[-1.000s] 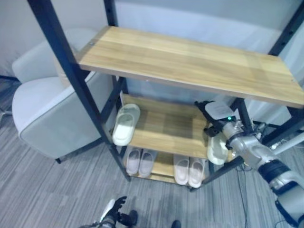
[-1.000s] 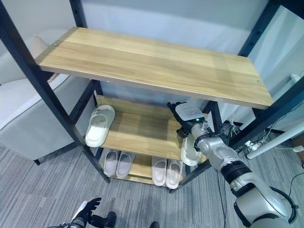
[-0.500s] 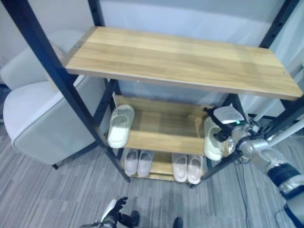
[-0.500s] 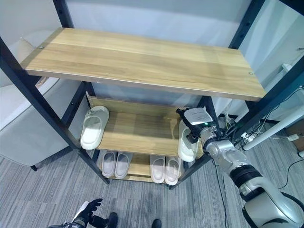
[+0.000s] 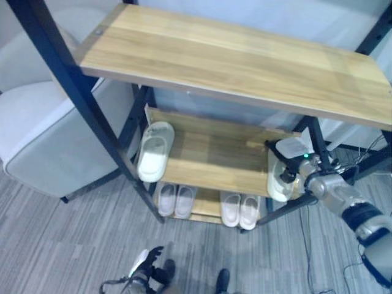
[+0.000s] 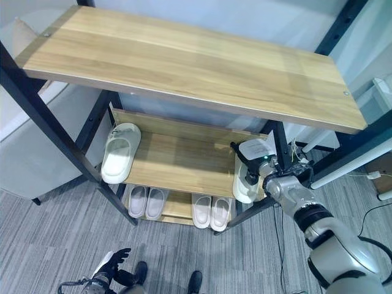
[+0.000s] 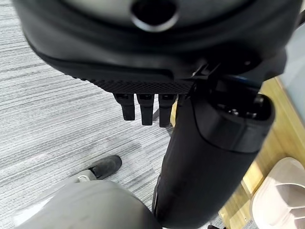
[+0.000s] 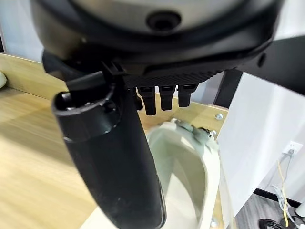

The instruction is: Arrange the slippers neatly on the shoe rack.

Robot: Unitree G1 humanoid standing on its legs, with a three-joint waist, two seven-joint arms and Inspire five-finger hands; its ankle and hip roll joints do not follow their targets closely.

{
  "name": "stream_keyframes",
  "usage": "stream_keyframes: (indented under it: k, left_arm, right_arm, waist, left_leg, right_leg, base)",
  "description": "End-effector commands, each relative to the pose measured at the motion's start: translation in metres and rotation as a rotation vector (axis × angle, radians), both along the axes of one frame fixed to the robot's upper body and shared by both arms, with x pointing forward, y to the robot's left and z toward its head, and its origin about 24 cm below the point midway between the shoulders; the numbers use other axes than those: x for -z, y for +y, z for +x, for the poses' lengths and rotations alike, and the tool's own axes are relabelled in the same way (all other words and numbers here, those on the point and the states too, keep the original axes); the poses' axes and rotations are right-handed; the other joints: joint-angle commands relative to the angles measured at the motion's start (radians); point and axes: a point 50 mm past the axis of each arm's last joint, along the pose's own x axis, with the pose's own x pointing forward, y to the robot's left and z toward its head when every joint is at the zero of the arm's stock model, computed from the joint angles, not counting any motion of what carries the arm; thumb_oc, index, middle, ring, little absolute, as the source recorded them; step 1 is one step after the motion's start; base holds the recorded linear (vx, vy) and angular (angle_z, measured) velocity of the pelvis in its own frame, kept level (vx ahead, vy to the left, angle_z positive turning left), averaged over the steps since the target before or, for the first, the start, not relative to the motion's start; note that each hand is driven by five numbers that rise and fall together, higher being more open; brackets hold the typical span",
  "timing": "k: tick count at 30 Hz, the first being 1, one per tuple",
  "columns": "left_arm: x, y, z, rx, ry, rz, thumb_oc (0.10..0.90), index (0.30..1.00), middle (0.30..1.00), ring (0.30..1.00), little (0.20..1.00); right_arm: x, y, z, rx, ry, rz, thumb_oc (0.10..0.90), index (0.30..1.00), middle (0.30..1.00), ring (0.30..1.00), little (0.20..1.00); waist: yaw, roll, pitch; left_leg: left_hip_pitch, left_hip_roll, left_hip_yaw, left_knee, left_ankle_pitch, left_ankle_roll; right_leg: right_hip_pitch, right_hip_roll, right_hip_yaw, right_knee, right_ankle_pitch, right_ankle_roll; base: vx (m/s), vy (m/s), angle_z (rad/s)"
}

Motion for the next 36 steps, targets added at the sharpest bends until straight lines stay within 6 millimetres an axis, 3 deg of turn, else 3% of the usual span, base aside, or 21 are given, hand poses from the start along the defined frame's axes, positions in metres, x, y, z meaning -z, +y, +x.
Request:
stream_keyframes:
  k: [1,8,23,31,36]
  left_arm:
    - [0.0,-0.018,0.01,0.064,-0.027,-0.03,0.8,0.9,0.9,0.9,0.9]
    - [-0.003,-0.016,0.017,0.046,-0.049,-0.021,0.8,0.9,0.9,0.9,0.9]
    - [-0.005,-0.021,0.022,0.043,-0.081,-0.031,0.8,0.9,0.9,0.9,0.9]
    - [-0.007,-0.018,0.024,0.046,-0.102,-0.014,0.8,0.9,0.9,0.9,0.9]
    - [-0.01,-0.013,0.027,0.054,-0.121,0.007,0.8,0.9,0.9,0.9,0.9]
  right_arm:
    - [-0.049,-0.017,0.019,0.101,-0.16,-0.029,0.4,0.3,0.3,0.3,0.3]
    - [-0.067,-0.001,0.026,0.053,-0.224,0.021,0.4,0.3,0.3,0.3,0.3]
    - [-0.117,0.076,0.027,-0.236,-0.431,0.179,0.4,0.3,0.3,0.3,0.3]
    - [-0.147,0.128,0.018,-0.436,-0.558,0.235,0.4,0.3,0.3,0.3,0.3]
    - [-0.156,0.141,0.018,-0.484,-0.6,0.203,0.4,0.3,0.3,0.3,0.3]
  waist:
    - [0.044,-0.006,-0.006]
    - [0.045,-0.01,-0.003]
    - [0.053,-0.006,-0.004]
    - [0.089,-0.013,0.009]
    - [0.114,-0.022,0.021]
  left_leg:
    - [-0.035,-0.053,0.027,-0.009,-0.034,0.009]
    - [-0.044,-0.054,0.029,-0.009,-0.034,0.008]
    - [-0.03,-0.056,0.03,-0.009,-0.046,0.012]
    - [-0.038,-0.056,0.013,-0.009,-0.04,0.011]
    - [-0.05,-0.055,-0.002,-0.009,-0.034,0.008]
  right_leg:
    - [0.022,-0.047,0.016,0.038,-0.081,0.089]
    - [0.013,-0.052,0.018,0.037,-0.075,0.091]
    - [0.022,-0.056,0.021,0.034,-0.073,0.09]
    - [0.022,-0.054,0.003,0.041,-0.078,0.086]
    - [0.019,-0.053,-0.012,0.044,-0.082,0.085]
  base:
    - [-0.01,0.003,0.08]
    - [0.0,0.006,0.03]
    - [0.0,0.0,0.0]
    - [0.0,-0.004,0.02]
    - [0.0,-0.031,0.13]
